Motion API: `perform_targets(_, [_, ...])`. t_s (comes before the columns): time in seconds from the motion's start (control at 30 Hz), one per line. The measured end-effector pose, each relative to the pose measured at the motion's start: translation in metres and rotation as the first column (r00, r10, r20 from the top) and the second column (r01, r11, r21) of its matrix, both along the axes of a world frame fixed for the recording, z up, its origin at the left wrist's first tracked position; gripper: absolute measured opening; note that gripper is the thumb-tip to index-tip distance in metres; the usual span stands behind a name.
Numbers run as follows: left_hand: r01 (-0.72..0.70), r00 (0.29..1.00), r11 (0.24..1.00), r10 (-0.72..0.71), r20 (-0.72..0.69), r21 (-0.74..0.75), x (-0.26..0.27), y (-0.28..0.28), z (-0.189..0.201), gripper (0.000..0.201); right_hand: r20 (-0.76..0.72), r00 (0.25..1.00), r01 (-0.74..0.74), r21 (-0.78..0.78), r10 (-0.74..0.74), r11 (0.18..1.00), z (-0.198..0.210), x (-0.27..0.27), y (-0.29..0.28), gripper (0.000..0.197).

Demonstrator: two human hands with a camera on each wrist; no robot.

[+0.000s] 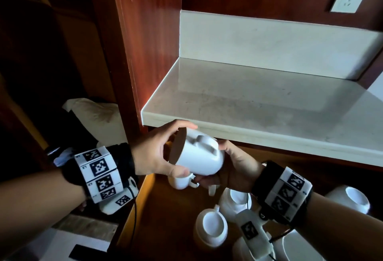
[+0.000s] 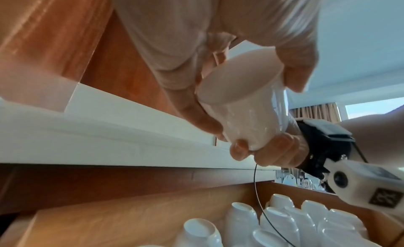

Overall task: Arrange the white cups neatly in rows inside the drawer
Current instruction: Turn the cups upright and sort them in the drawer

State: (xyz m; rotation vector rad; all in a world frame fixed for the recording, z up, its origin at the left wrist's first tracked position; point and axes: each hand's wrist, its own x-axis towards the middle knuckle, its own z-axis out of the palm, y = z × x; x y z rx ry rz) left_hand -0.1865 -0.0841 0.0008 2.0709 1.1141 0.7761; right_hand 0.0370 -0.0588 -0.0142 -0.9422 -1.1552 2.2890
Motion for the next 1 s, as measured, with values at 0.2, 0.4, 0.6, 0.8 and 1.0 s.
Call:
perform_targets(0.2, [-0.057, 0.843, 0.997, 0.073, -0.533, 0.045, 0.007, 0.004, -0.008, 0.090, 0.350, 0.859, 0.178, 0.480, -0.374, 0.859, 0.013, 0.021, 0.015, 0.021])
perform_targets(0.4, [-0.041, 0.378, 0.990, -0.107, -0.920, -0.132, 0.020, 0.001, -0.027, 0.084, 0.388, 0.808, 0.145, 0.598, -0.443, 0.788, 0.013, 0.032, 0.020, 0.012])
perform_targets(0.6, [-0.011, 0.178, 0.972, -0.228, -0.957, -0.234, 0.035, 0.006, -0.039, 0.094, 0.611, 0.653, -0.248, 0.730, -0.448, 0.637, 0.001, 0.027, 0.024, 0.013])
perform_targets(0.8, [0.010, 0.078, 0.962, -0.271, -0.959, -0.271, 0.051, 0.007, -0.059, 0.110, 0.790, 0.452, -0.566, 0.613, -0.415, 0.550, -0.014, 0.015, 0.032, 0.038])
perform_targets(1.0, [-0.040, 0.046, 0.954, -0.294, -0.955, -0.296, 0.065, 0.000, -0.068, 0.079, 0.939, 0.188, -0.831, 0.309, -0.289, 0.462, -0.037, -0.001, 0.042, 0.078])
